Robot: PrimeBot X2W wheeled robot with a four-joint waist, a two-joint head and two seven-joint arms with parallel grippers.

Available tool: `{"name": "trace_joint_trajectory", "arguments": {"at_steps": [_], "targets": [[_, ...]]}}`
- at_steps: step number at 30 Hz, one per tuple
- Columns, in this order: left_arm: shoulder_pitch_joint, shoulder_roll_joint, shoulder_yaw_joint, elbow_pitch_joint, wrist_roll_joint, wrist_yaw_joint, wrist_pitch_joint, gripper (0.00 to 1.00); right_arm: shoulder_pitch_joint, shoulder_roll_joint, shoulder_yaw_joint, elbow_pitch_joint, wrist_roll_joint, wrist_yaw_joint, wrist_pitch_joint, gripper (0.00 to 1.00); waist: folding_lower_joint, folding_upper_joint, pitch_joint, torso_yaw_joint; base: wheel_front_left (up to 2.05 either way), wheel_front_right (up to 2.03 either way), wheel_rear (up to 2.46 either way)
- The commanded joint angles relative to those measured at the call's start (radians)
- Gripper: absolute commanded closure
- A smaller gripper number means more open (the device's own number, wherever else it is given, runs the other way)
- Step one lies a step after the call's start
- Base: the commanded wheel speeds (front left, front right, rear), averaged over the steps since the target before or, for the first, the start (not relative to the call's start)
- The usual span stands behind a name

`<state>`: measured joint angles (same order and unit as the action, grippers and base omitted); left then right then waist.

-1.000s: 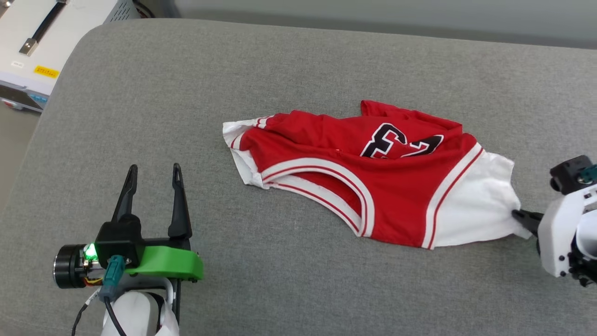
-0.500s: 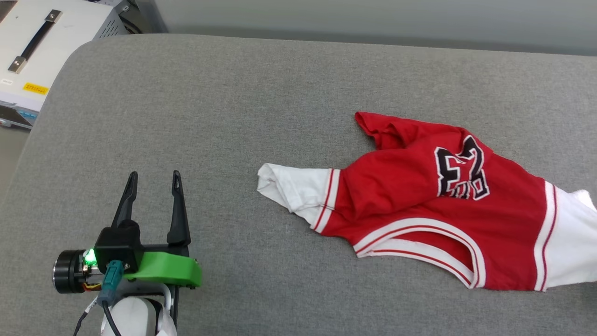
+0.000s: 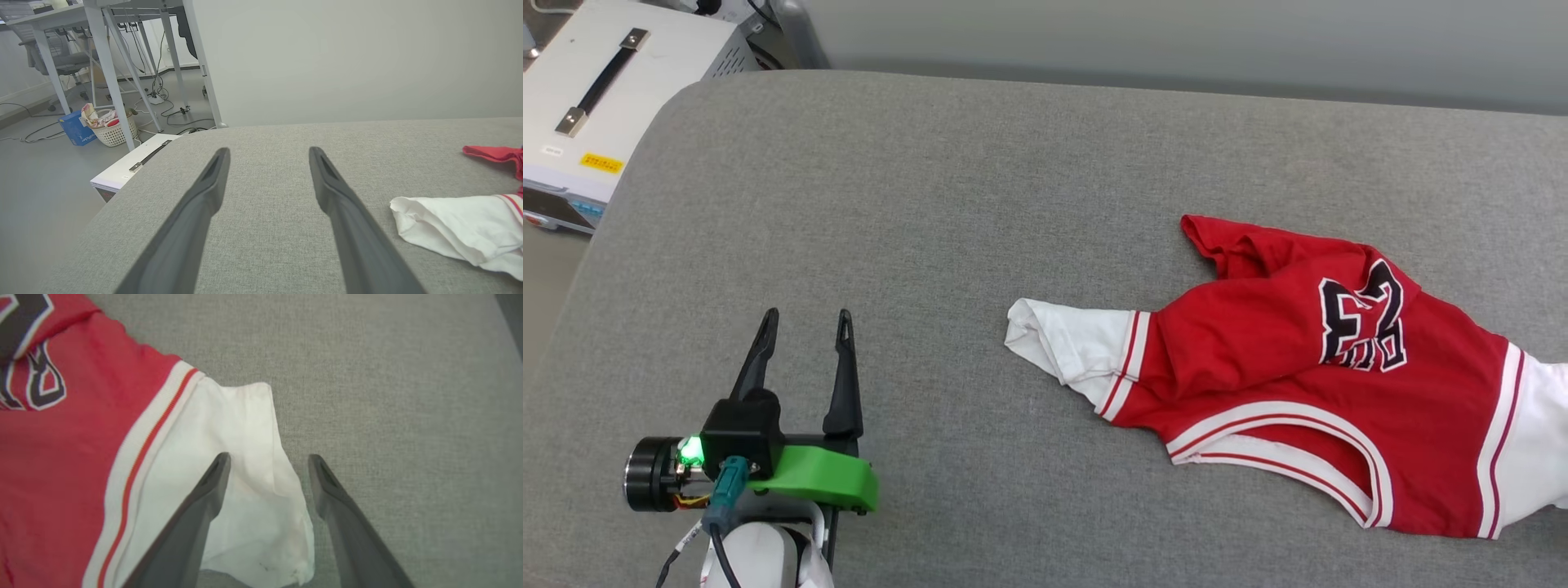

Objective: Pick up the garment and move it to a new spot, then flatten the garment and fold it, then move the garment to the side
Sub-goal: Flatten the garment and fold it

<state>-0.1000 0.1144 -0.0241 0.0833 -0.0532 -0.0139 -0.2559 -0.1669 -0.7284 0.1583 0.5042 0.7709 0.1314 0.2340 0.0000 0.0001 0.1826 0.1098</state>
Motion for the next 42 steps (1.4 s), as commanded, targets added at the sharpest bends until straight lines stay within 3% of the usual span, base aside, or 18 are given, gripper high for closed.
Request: {"name": "trace_joint_trajectory", "arguments": {"at_steps": [1, 8, 13, 18, 25, 29, 32, 42], "targets": [[-0.010, 0.011, 0.005, -0.002, 0.006, -0.012, -0.006, 0.00, -0.014, -0.002, -0.019, -0.016, -0.035, -0.001, -0.059, 0.00, 0.0000, -0.0001, -0.018, -0.001, 0.00, 0.00, 0.00], [-0.102, 0.081, -0.016, 0.027, -0.006, -0.083, -0.006, 0.00, 0.015, 0.062, -0.099, -0.156, -0.180, -0.001, -0.232, 0.00, 0.0000, -0.0001, -0.045, -0.012, 0.00, 0.00, 0.00], [-0.235, 0.170, -0.099, 0.090, -0.077, -0.114, 0.057, 0.00, 0.065, 0.161, -0.138, -0.322, -0.285, -0.001, -0.235, 0.00, 0.0000, -0.0001, -0.045, -0.031, 0.00, 0.00, 0.00], [-0.377, 0.289, -0.293, 0.105, -0.267, -0.116, 0.252, 0.00, 0.104, 0.226, -0.151, -0.453, -0.347, -0.001, -0.194, 0.00, 0.0000, -0.0001, -0.030, -0.049, 0.00, 0.00, 0.00], [-0.560, 0.416, -0.561, 0.085, -0.554, -0.117, 0.640, 0.00, 0.121, 0.263, -0.142, -0.545, -0.372, -0.001, -0.147, 0.00, 0.0000, -0.0001, 0.005, -0.068, 0.00, 0.00, 0.00], [-0.639, 0.450, -0.693, 0.086, -0.677, -0.117, 0.800, 0.00, 0.106, 0.274, -0.134, -0.561, -0.373, -0.001, -0.136, 0.00, 0.0000, -0.0001, 0.031, -0.084, 0.00, 0.00, 0.00], [-0.686, 0.469, -0.777, 0.100, -0.726, -0.117, 0.860, 0.00, 0.088, 0.277, -0.125, -0.565, -0.372, -0.001, -0.137, 0.00, 0.0000, -0.0001, 0.053, -0.099, 0.00, 0.00, 0.00], [-0.779, 0.476, -0.978, 0.211, -0.767, -0.117, 0.838, 0.00, 0.014, 0.287, -0.090, -0.538, -0.366, -0.001, -0.160, 0.00, 0.0000, -0.0001, 0.133, -0.158, 0.00, 0.00, 0.00]]}}
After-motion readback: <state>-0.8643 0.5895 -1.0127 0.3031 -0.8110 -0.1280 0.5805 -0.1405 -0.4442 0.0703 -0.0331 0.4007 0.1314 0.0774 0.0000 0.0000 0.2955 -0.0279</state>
